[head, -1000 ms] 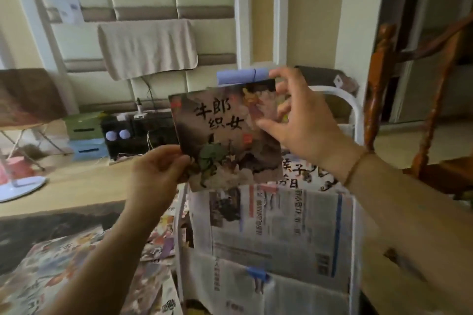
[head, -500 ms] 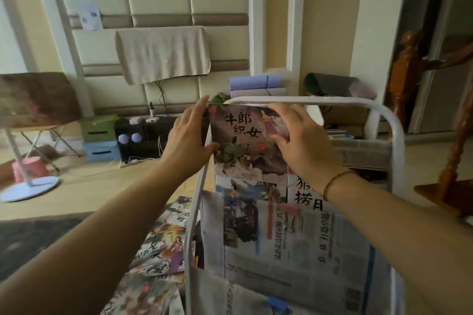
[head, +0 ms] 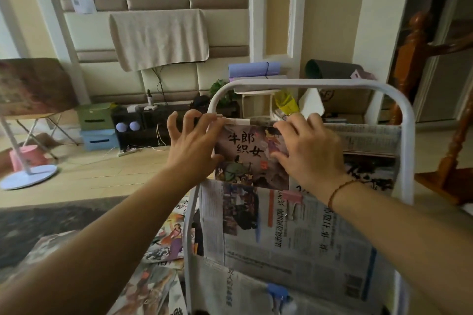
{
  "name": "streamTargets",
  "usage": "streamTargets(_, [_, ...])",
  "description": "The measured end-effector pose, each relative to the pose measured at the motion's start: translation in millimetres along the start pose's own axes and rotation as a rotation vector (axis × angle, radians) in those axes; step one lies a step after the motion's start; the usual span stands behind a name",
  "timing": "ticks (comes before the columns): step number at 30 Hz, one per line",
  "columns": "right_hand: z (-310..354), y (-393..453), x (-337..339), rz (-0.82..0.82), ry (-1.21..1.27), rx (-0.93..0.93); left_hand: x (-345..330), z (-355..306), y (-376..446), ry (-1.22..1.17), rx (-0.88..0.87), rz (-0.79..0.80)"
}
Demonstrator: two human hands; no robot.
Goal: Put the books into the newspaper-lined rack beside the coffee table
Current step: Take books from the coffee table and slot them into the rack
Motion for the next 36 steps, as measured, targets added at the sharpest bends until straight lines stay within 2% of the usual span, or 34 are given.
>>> streamTargets(6, [8.6, -8.0, -8.2, 0.054, 0.008, 0.036, -4.6, -0.5, -13.7, 0.082, -0.044, 0.049])
streamTargets(16, [11.2, -8.1, -8.3, 0.109, -0.040, 0.059, -6.8, -3.9, -22.5, 0.029, 0.022, 0.089])
streamTargets(21, [16.9, -8.8, -4.0, 0.105, -0.005, 0.047, 3.2, -1.1, -26.9, -0.012, -0.004, 0.130])
streamTargets(23, [20.4, -9.3, 1.3, 0.049, 0.066, 0.037, 10.4, 8.7, -38.1, -0.111, -0.014, 0.093])
streamTargets(26, [37.0, -22.7, 16.2, -0.195, 0.306, -0.003, 19.5, 38.1, -80.1, -0.274, 0.038, -0.023])
streamTargets(28, [66.7, -43.0, 30.6, -0.311, 0.477, -0.007, 17.1, 66.0, -127.6, -0.326, 0.116, -0.021])
streamTargets(30, [112.9, -72.2, 39.4, -0.302, 0.674, 0.023, 9.1, 96.3, -182.9, -0.293, 0.193, 0.149])
streamTargets(32, [165.2, -103.8, 35.0, -0.155, 0.873, 0.059, -0.1, 123.7, -239.4, -0.207, 0.264, 0.460])
streamTargets(34, [215.6, -130.7, 19.7, 0.156, 0.979, 0.077, -8.1, 143.7, -290.8, -0.091, 0.290, 0.729])
streamTargets(36, [260.1, -154.7, -0.6, 0.512, 1.047, 0.084, -14.6, 153.4, -328.7, -0.032, 0.281, 0.910])
Point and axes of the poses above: each hand's wrist, its own y-axis towards the middle knuckle, its own x-axis out of the back of the hand, z = x × y, the point moved 2 cm from there along y, towards the middle knuckle, and after that the axes turned 13 degrees about x, right-handed, at the moved point
